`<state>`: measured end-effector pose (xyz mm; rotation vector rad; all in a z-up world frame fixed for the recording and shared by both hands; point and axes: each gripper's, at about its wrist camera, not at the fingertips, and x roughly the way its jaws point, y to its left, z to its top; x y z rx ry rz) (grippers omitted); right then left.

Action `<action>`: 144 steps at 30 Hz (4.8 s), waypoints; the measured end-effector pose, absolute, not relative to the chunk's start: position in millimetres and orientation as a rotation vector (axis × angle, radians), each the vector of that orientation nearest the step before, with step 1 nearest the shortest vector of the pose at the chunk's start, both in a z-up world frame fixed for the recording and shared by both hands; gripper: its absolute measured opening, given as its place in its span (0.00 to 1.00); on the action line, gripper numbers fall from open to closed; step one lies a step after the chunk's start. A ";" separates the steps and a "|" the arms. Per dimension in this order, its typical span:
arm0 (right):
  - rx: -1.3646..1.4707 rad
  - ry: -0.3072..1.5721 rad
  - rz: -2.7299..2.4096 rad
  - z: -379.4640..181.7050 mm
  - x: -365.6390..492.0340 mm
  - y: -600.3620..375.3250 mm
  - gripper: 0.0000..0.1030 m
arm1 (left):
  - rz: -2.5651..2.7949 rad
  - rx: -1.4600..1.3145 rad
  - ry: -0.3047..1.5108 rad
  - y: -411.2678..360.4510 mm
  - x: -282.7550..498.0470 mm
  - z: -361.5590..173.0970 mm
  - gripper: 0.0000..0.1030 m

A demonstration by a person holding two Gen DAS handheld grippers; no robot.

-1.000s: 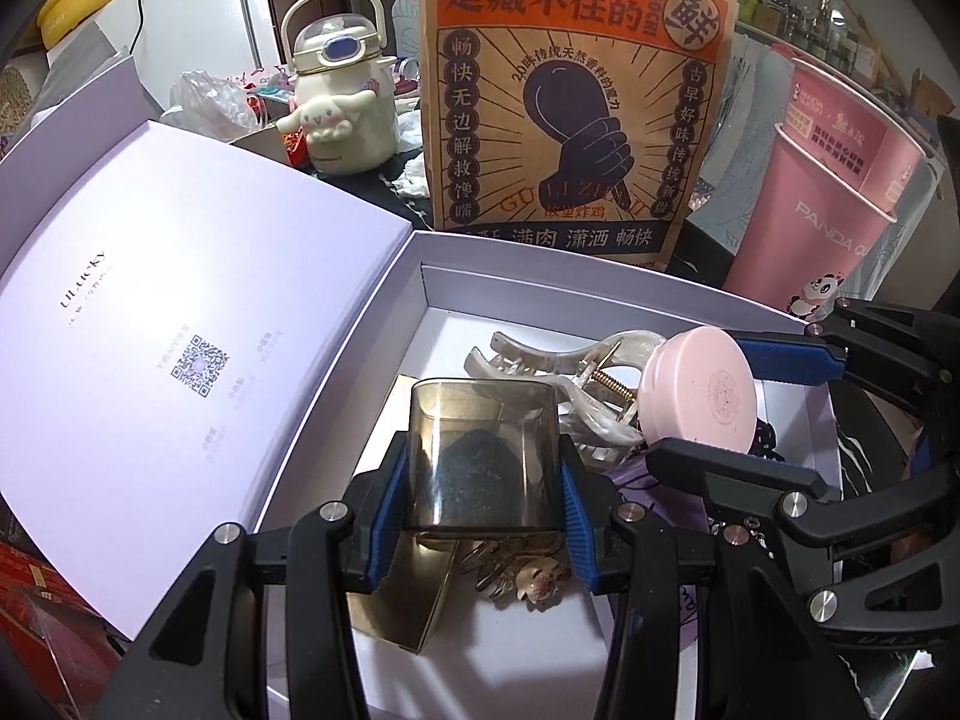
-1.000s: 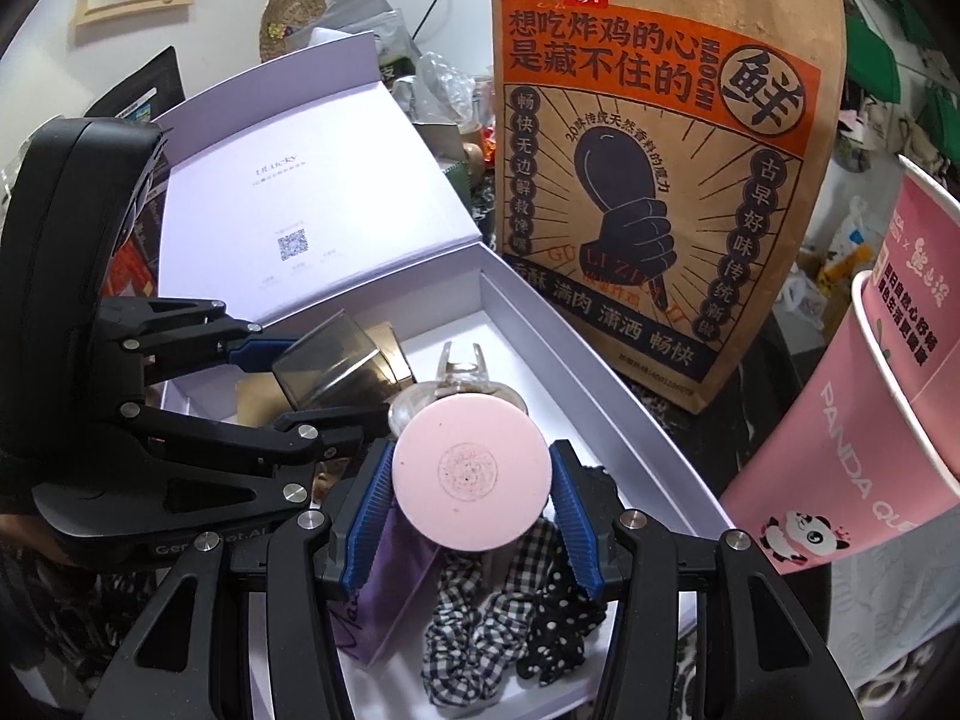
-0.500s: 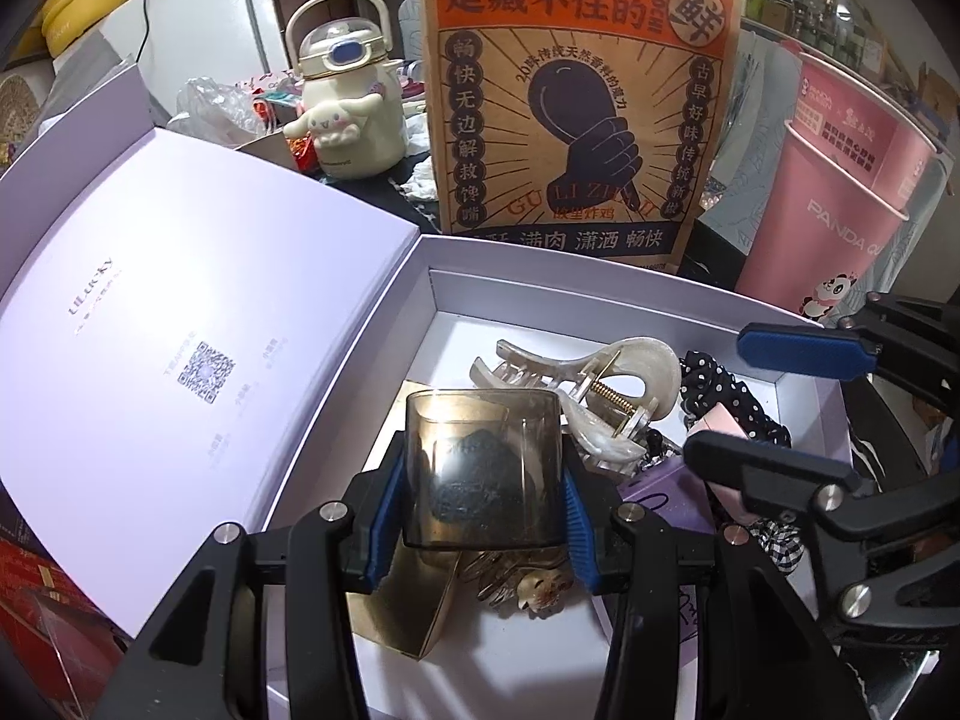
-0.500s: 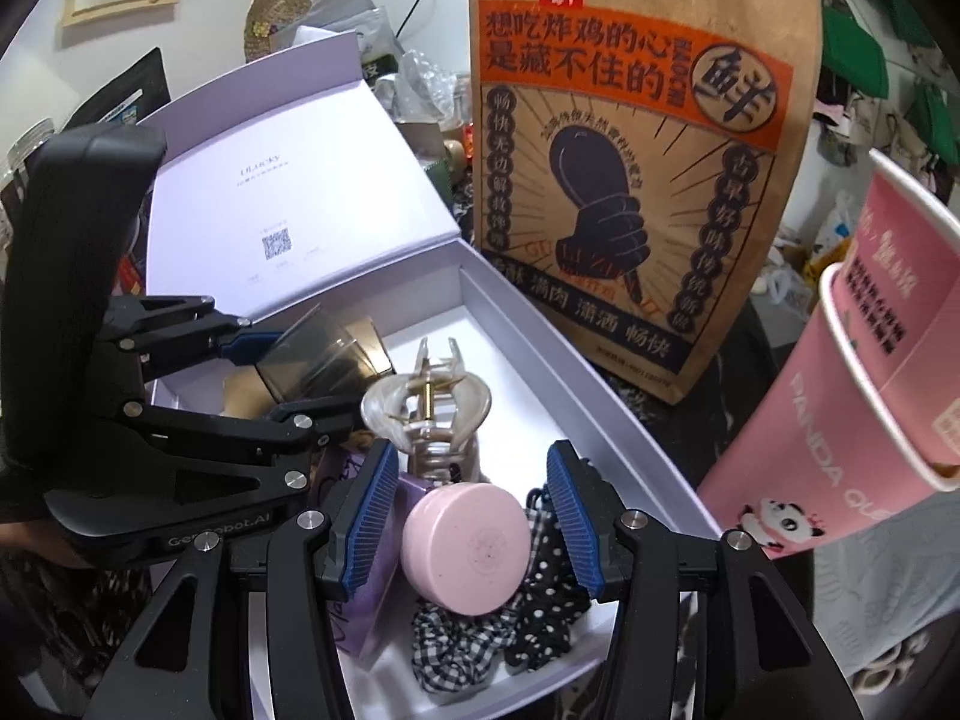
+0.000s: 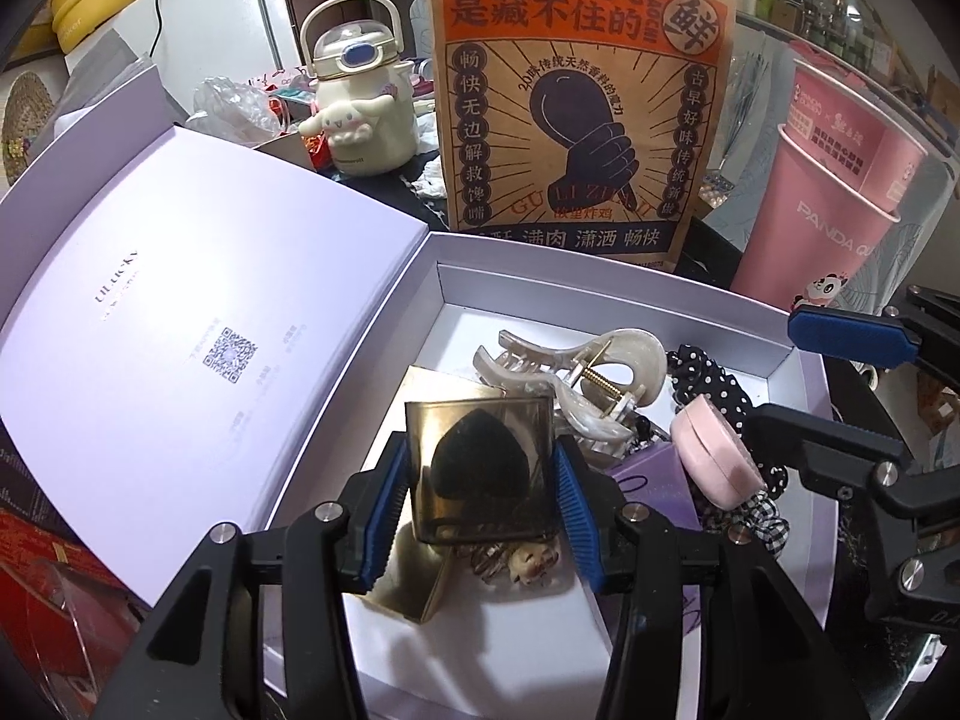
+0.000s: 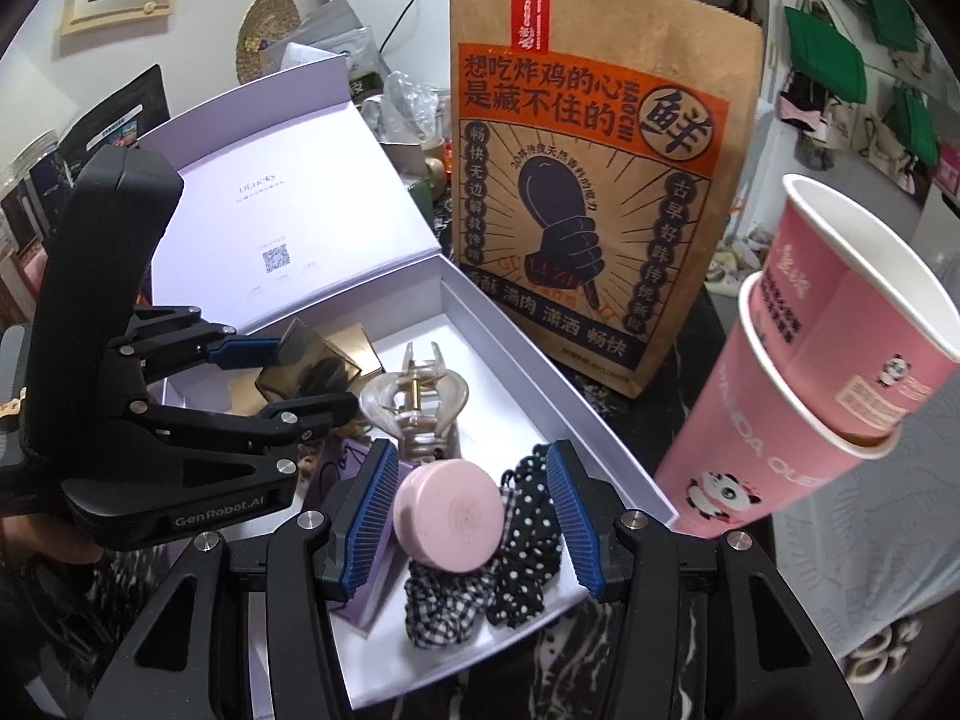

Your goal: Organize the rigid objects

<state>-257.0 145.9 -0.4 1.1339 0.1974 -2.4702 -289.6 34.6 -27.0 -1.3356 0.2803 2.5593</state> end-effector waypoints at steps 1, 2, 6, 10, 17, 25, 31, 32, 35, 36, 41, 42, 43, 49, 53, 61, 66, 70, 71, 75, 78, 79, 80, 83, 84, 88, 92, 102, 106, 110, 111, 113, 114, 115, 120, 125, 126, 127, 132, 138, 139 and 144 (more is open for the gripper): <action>1.133 0.198 -2.473 -0.2 -253.9 146.1 0.50 | 2.561 -1.338 0.276 34.4 -288.3 -26.1 0.52; 1.131 0.198 -2.476 0.4 -252.3 146.9 0.50 | 2.562 -1.336 0.271 34.1 -286.4 -24.7 0.57; 1.130 0.203 -2.488 4.6 -244.1 150.1 0.50 | 2.568 -1.317 0.255 33.6 -279.9 -18.5 0.77; 1.126 0.214 -2.503 9.2 -238.3 152.4 0.50 | 2.589 -1.293 0.244 32.6 -273.9 -11.2 0.78; 1.079 0.229 -2.539 23.8 -226.8 156.1 0.50 | 2.636 -1.251 0.214 25.7 -260.9 8.0 0.78; 0.996 0.230 -2.576 49.2 -209.1 158.0 0.54 | 2.705 -1.160 0.214 21.8 -242.9 38.3 0.93; 0.944 0.242 -2.626 67.3 -193.1 159.4 0.62 | 2.753 -1.083 0.226 21.3 -221.8 60.5 0.98; 0.937 0.242 -2.636 70.6 -190.3 160.3 0.63 | 2.756 -1.075 0.224 20.9 -218.0 63.6 0.98; 0.913 0.229 -2.655 79.8 -181.0 163.2 0.65 | 2.768 -1.046 0.220 20.0 -206.3 72.8 0.98; 0.908 0.223 -2.661 82.4 -178.1 164.3 0.66 | 2.773 -1.034 0.220 20.0 -201.8 76.0 0.98; 0.874 0.202 -2.689 93.8 -159.7 167.7 0.68 | 2.803 -0.989 0.213 17.5 -176.9 93.2 0.98; 0.871 0.196 -2.694 96.2 -155.3 168.3 0.69 | 2.808 -0.980 0.212 17.2 -172.8 95.7 0.98; 0.871 0.190 -2.697 97.9 -152.2 168.3 0.69 | 2.813 -0.973 0.211 17.2 -168.9 98.2 0.98; 0.851 0.139 -2.700 108.0 -125.4 172.2 0.74 | 2.833 -0.944 0.208 14.4 -144.2 109.3 0.98; 0.837 0.141 -2.719 111.8 -108.0 172.7 0.82 | 2.833 -0.950 0.215 15.3 -128.9 109.5 0.98; 0.868 0.119 -2.750 105.7 -83.7 174.2 0.82 | 2.854 -0.978 0.202 11.0 -100.0 100.6 0.98; 0.893 0.124 -2.745 97.1 -72.0 171.3 0.82 | 2.873 -1.007 0.201 7.4 -90.3 92.3 0.98; 0.918 0.115 -2.753 91.5 -65.3 172.4 0.82 | 2.865 -1.037 0.169 3.7 -85.7 85.8 0.98; 0.924 0.107 -2.751 90.1 -64.0 173.0 0.82 | 2.861 -1.048 0.157 2.2 -83.7 83.8 0.98; 0.942 0.100 -2.740 86.1 -60.2 172.8 0.82 | 2.850 -1.074 0.127 0.2 -81.9 79.0 0.98; 0.955 0.104 -2.733 83.2 -58.6 171.2 0.82 | 2.846 -1.085 0.121 -0.9 -81.4 76.2 0.98; 0.962 0.104 -2.729 81.8 -58.6 170.5 0.82 | 2.846 -1.087 0.122 -1.0 -81.4 75.9 0.98; 0.969 0.103 -2.726 80.4 -58.6 170.1 0.82 | 2.846 -1.090 0.122 -1.0 -80.7 75.1 0.98; 0.986 0.103 -2.718 77.3 -59.1 169.1 0.82 | 2.838 -1.102 0.121 -1.6 -80.7 73.5 0.98; 0.990 0.101 -2.716 76.7 -59.3 168.9 0.82 | 2.838 -1.105 0.122 -1.5 -80.6 73.4 0.98; 1.004 0.087 -2.703 74.7 -60.2 168.6 0.82 | 2.831 -1.113 0.122 -1.9 -81.3 72.5 0.98; 1.004 0.098 -2.708 74.3 -60.0 167.5 0.82 | 2.830 -1.113 0.129 -0.7 -81.1 72.7 0.98; 1.016 0.099 -2.710 73.0 -61.0 168.7 0.82 | 2.815 -1.120 0.135 1.9 -82.5 71.0 0.98; 1.017 0.098 -2.711 73.0 -60.7 169.8 0.82 | 2.806 -1.118 0.136 2.5 -82.3 71.5 0.98; 1.016 0.098 -2.711 73.2 -60.4 169.9 0.82 | 2.807 -1.114 0.141 3.5 -81.5 72.7 0.98; 1.017 0.099 -2.711 73.2 -60.4 169.8 0.82 | 2.807 -1.114 0.143 3.8 -81.3 72.9 0.98; 1.018 0.098 -2.711 73.2 -60.5 169.9 0.82 | 2.806 -1.112 0.146 3.9 -80.9 73.2 0.98; 1.018 0.098 -2.710 73.1 -60.5 169.9 0.82 | 2.804 -1.112 0.149 4.7 -80.4 73.3 0.98; 1.018 0.097 -2.710 73.1 -60.5 170.1 0.82 | 2.798 -1.114 0.151 5.4 -80.2 73.3 0.98; 1.020 0.093 -2.711 73.2 -58.8 171.1 0.82 | 2.788 -1.110 0.158 7.8 -78.6 74.6 0.98; 1.024 0.092 -2.714 72.9 -57.1 173.4 0.82 | 2.788 -1.108 0.165 9.6 -77.8 75.2 0.98; 1.024 0.091 -2.715 73.1 -56.9 173.9 0.82 | 2.786 -1.110 0.166 9.8 -77.7 75.1 0.98; 1.024 0.091 -2.716 73.4 -56.6 174.5 0.82 | 2.781 -1.113 0.166 10.4 -77.4 74.8 0.98; 1.026 0.089 -2.718 72.9 -56.7 175.1 0.82 | 2.769 -1.123 0.150 9.9 -76.9 73.9 0.98; 1.032 0.089 -2.721 72.6 -57.0 175.4 0.82 | 2.780 -1.118 0.150 8.6 -75.4 75.4 0.98; 1.031 0.089 -2.722 72.7 -57.0 175.5 0.82 | 2.780 -1.118 0.150 8.5 -75.4 75.6 0.98; 1.030 0.090 -2.720 72.2 -56.5 175.6 0.82 | 2.780 -1.120 0.147 7.6 -75.0 75.5 0.98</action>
